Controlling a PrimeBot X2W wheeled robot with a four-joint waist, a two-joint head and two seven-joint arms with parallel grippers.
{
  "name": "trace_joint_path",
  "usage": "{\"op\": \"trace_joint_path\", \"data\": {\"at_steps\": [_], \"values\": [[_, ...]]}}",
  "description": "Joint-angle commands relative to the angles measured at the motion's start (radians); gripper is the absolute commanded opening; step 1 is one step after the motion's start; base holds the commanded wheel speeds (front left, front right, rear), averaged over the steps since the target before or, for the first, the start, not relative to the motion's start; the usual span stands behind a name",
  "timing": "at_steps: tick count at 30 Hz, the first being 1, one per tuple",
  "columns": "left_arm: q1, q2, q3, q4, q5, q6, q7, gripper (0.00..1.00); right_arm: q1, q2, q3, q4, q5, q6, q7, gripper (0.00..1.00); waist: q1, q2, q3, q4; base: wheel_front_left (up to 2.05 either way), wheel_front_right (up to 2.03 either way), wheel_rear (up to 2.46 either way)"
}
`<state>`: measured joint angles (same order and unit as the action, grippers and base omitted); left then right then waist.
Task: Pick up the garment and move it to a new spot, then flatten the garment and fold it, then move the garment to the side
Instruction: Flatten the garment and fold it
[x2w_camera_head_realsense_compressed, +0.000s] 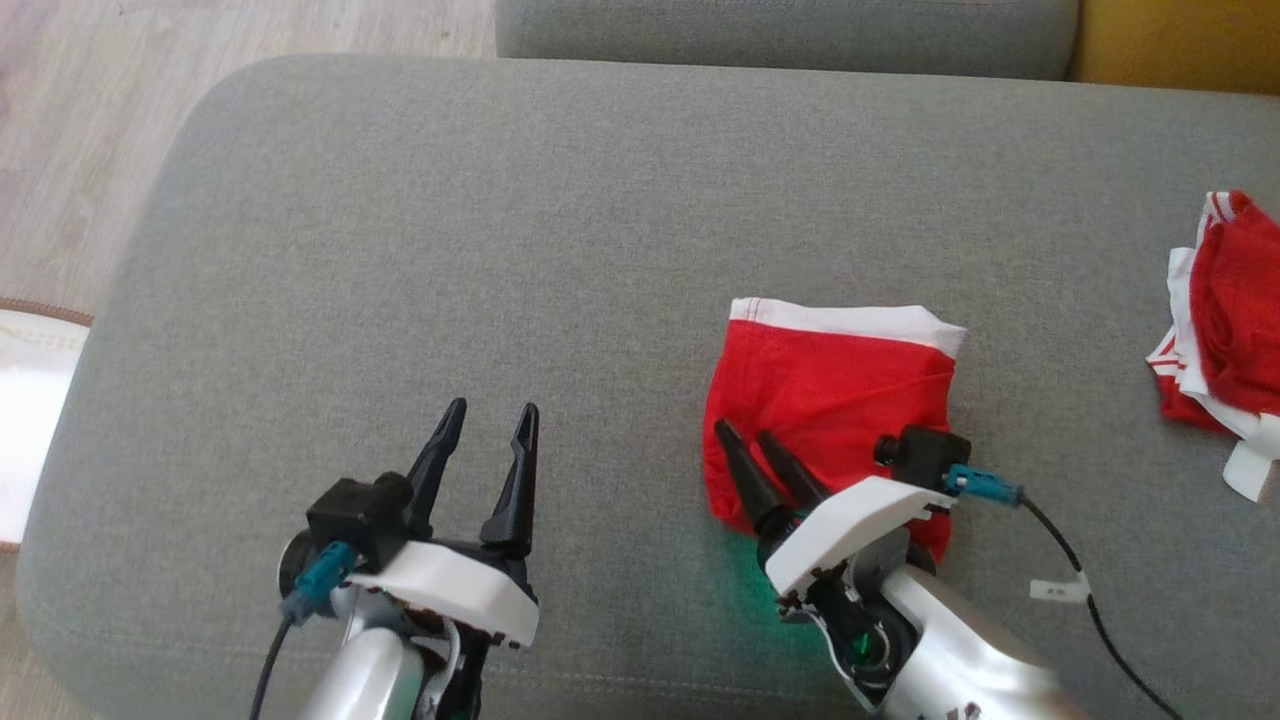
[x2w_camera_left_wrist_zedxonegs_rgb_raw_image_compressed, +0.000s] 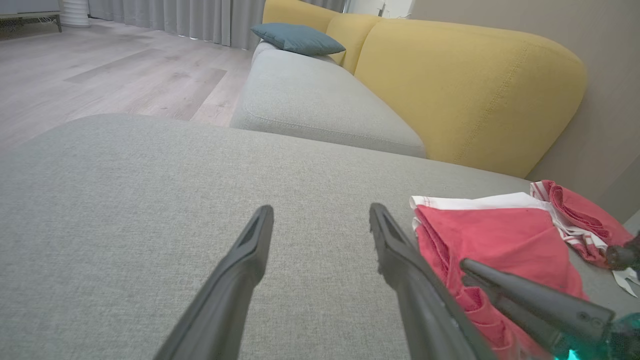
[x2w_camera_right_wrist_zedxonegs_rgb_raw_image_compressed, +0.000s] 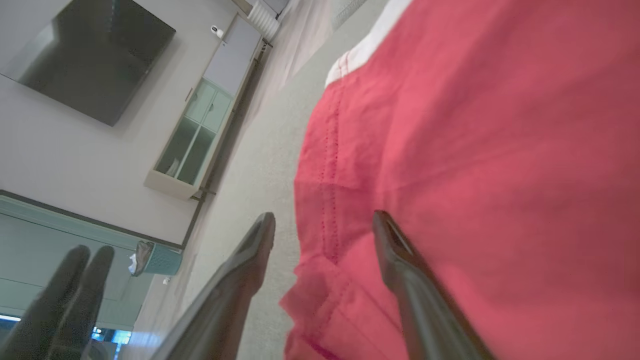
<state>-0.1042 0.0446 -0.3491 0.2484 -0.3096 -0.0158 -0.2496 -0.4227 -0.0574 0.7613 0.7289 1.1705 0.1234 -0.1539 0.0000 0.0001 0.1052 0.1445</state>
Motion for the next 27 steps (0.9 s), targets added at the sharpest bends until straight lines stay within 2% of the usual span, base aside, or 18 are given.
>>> {"op": "trace_joint_path", "data": {"at_steps": [1, 8, 16, 21, 23, 27], "values": [[-0.024, 0.006, 0.023, -0.034, -0.001, 0.009, -0.012, 1.00, -0.034, 0.007, 0.016, -0.015, 0.001, 0.007, -0.002, 1.00, 0.0000, -0.0001, 0.002, 0.000, 0.00, 0.00, 0.00], [-0.026, 0.006, 0.022, -0.032, -0.005, 0.011, -0.012, 1.00, -0.077, 0.007, 0.083, 0.089, -0.020, 0.007, -0.001, 1.00, 0.0000, -0.0001, 0.006, -0.011, 0.00, 0.00, 0.00], [-0.024, 0.006, 0.032, -0.033, -0.002, 0.012, -0.012, 1.00, -0.132, 0.007, 0.095, 0.153, -0.081, 0.007, -0.078, 1.00, 0.0000, -0.0001, -0.015, -0.052, 0.00, 0.00, 0.00], [-0.016, 0.006, 0.047, -0.039, 0.004, 0.012, -0.012, 1.00, -0.174, -0.004, 0.044, 0.187, -0.197, 0.007, -0.105, 1.00, 0.0000, -0.0001, -0.032, -0.089, 0.00, 0.00, 0.00], [-0.015, 0.006, 0.054, -0.042, 0.005, 0.013, -0.012, 1.00, -0.193, -0.031, 0.016, 0.181, -0.294, 0.007, -0.107, 1.00, 0.0000, -0.0001, -0.037, -0.104, 0.00, 0.00, 0.00], [-0.016, 0.006, 0.069, -0.053, 0.009, 0.011, -0.012, 1.00, -0.157, -0.058, -0.126, 0.109, -0.448, 0.007, -0.107, 1.00, 0.0000, -0.0001, -0.046, -0.129, 0.00, 0.00, 0.00]]}}
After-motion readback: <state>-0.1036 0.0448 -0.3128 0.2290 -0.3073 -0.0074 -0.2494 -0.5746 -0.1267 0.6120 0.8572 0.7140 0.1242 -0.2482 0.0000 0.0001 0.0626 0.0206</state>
